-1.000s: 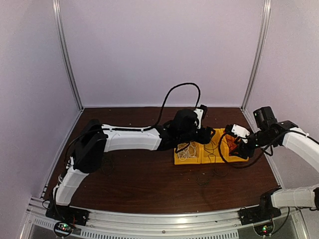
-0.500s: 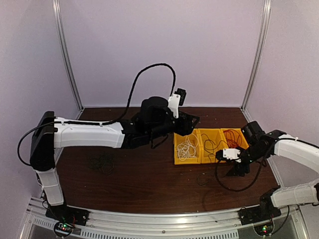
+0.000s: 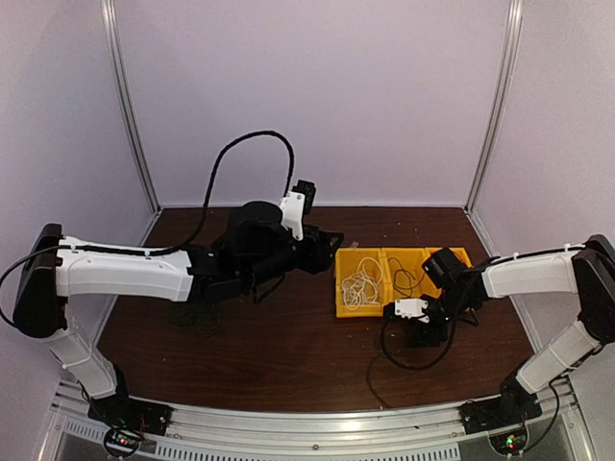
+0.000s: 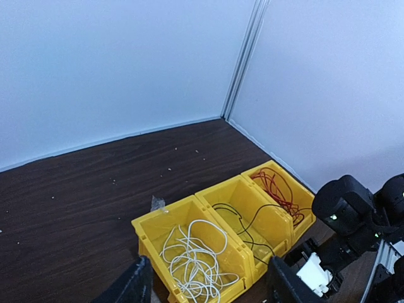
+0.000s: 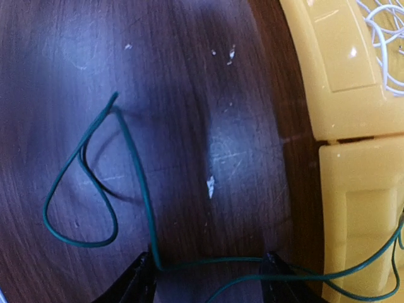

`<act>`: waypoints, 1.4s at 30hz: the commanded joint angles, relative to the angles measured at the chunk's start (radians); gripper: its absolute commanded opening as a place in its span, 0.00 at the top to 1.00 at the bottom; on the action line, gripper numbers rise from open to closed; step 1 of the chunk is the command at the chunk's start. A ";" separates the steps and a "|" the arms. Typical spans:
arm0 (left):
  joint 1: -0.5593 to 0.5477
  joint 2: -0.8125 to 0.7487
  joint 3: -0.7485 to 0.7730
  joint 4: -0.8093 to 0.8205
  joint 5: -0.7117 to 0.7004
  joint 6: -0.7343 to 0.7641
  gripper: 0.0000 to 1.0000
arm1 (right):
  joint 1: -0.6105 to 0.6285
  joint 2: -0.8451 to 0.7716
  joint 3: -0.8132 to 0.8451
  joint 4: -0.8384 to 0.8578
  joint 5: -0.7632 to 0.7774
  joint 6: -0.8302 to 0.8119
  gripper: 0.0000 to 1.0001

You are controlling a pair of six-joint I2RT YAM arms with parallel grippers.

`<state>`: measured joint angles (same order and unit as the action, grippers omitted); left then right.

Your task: Untangle the cables

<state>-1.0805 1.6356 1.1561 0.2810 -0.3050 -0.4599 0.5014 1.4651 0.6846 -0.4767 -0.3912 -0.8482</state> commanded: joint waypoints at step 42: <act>0.033 -0.194 -0.235 0.043 -0.151 -0.046 0.37 | -0.107 -0.035 0.369 0.505 -0.355 0.569 1.00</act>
<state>-1.0527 1.4593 0.9260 0.2893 -0.4389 -0.4953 0.4072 1.4086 1.0985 -0.1307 -0.6838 -0.3401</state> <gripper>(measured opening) 0.626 0.015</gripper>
